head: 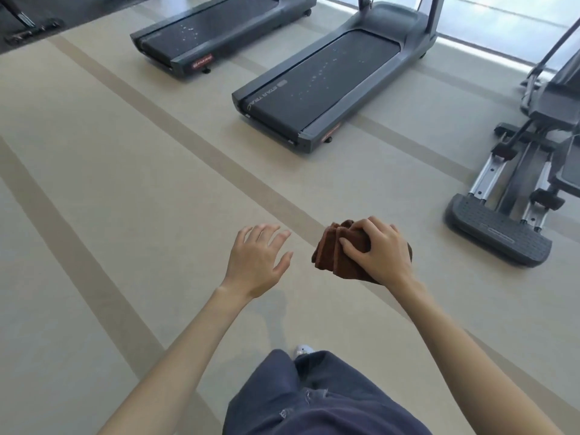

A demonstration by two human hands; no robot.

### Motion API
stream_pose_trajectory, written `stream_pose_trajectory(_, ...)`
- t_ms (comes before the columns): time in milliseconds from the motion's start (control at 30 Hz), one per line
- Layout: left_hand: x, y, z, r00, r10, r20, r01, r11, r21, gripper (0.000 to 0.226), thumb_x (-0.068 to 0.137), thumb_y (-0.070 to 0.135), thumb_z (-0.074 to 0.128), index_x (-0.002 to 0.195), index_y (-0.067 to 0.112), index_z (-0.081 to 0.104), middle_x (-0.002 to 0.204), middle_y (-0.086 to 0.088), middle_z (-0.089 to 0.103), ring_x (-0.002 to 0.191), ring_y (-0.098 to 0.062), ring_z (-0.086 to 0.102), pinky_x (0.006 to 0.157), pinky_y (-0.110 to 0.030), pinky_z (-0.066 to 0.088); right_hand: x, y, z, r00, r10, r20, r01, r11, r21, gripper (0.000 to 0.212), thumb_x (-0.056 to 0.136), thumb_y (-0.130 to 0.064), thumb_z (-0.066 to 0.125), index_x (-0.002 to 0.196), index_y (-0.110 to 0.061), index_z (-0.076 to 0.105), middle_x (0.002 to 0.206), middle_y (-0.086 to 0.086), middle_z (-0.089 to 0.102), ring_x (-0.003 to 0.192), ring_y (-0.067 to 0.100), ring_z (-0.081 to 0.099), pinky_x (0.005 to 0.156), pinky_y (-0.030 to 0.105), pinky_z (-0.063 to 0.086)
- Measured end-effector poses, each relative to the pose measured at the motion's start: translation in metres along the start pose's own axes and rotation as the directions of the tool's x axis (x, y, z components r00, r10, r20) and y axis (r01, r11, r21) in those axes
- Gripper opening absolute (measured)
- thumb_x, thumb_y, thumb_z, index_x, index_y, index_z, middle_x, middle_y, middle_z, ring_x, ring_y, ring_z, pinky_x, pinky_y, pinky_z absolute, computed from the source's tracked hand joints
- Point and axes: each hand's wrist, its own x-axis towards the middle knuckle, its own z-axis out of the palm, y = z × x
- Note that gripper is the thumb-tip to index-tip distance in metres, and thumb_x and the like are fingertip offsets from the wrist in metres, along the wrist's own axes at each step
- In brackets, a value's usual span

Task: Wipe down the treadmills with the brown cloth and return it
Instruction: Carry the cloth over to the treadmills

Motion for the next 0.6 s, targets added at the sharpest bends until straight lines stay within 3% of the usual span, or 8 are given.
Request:
stream_pose_trajectory(367, 0.111, -0.050, 0.038, 0.990, 0.055, 0.132, -0.054, 0.998, -0.013, 0.046, 0.089, 0.041, 0.035, 0.118, 0.019, 0.061, 0.120, -0.002, 0.062, 0.109, -0.022, 0.057, 0.096, -0.039, 0.042, 0.100, 0.046, 0.041, 0.995, 0.070, 0.070, -0.068, 0.997, -0.031, 0.021, 0.078, -0.035, 0.071, 0.085, -0.016, 0.062, 0.081, -0.004, 0.061, 0.069, 0.021, 0.056, 0.075, 0.034, 0.043)
stream_pose_trajectory(600, 0.243, -0.110, 0.031, 0.992, 0.091, 0.090, -0.090, 0.996, -0.008, 0.047, 0.089, 0.042, 0.034, 0.119, 0.019, 0.061, 0.119, -0.003, 0.063, 0.111, -0.023, 0.057, 0.095, -0.041, 0.043, 0.231, 0.052, 0.055, 0.999, 0.052, 0.001, -0.052, 0.997, -0.054, 0.018, 0.079, -0.030, 0.071, 0.084, -0.016, 0.062, 0.080, -0.004, 0.061, 0.070, 0.022, 0.058, 0.073, 0.036, 0.043)
